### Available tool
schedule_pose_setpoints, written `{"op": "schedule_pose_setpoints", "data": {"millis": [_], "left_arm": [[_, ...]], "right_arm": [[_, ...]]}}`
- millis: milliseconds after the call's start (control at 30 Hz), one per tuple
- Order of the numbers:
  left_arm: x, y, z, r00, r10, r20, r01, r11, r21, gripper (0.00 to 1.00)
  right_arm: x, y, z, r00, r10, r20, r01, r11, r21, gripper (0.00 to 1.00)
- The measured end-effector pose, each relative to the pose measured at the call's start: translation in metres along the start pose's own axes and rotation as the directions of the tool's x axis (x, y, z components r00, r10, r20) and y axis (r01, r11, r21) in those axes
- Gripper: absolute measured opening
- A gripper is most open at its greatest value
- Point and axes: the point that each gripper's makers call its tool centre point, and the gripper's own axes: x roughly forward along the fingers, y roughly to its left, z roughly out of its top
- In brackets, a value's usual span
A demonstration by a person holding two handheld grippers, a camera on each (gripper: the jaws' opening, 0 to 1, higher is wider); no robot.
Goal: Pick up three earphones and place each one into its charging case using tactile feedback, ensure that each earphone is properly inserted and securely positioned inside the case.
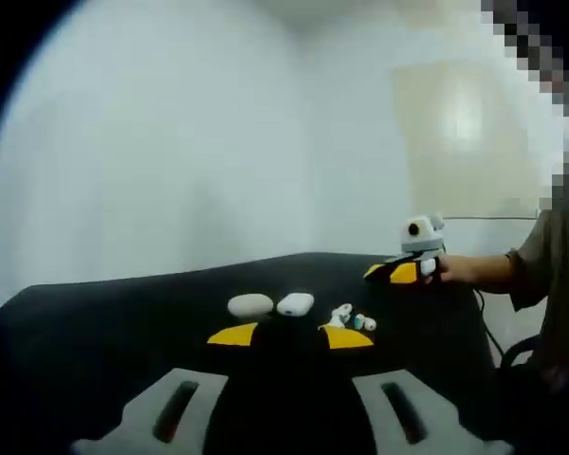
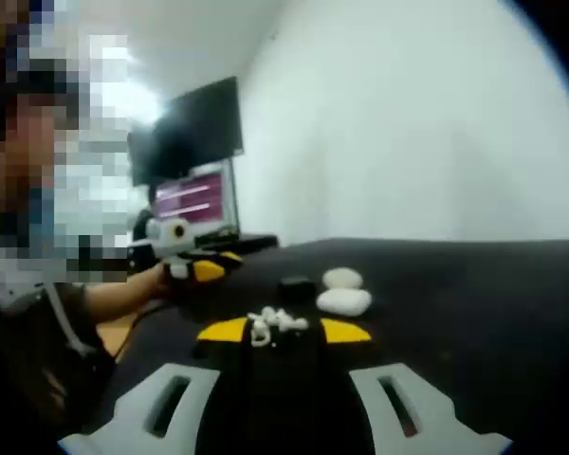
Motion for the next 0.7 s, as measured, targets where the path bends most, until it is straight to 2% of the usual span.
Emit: {"op": "schedule_pose_setpoints", "data": {"millis": [333,533,700], "left_arm": [[-0.001,0.002,0.002,1.0,0.003,0.009,-0.003,1.0,-0.009,0.22],[-0.002,0.006,0.003,1.0,0.013,0.013,-0.013,1.0,-0.026,0.22],[0.001,0.006,-0.004,1.0,0.015,-0.023,-0.016,1.0,-0.021,0.22]], "right_arm": [[0.001,0.0,0.0,1.0,-0.002,-0.001,0.002,1.0,0.002,0.29],[-0.003,-0.01,0.005,0.999,-0.041,0.032,0.04,0.998,0.04,0.29],[0.003,-0.021,0.002,0.997,-0.081,-0.009,0.082,0.986,0.143,0.29]]}}
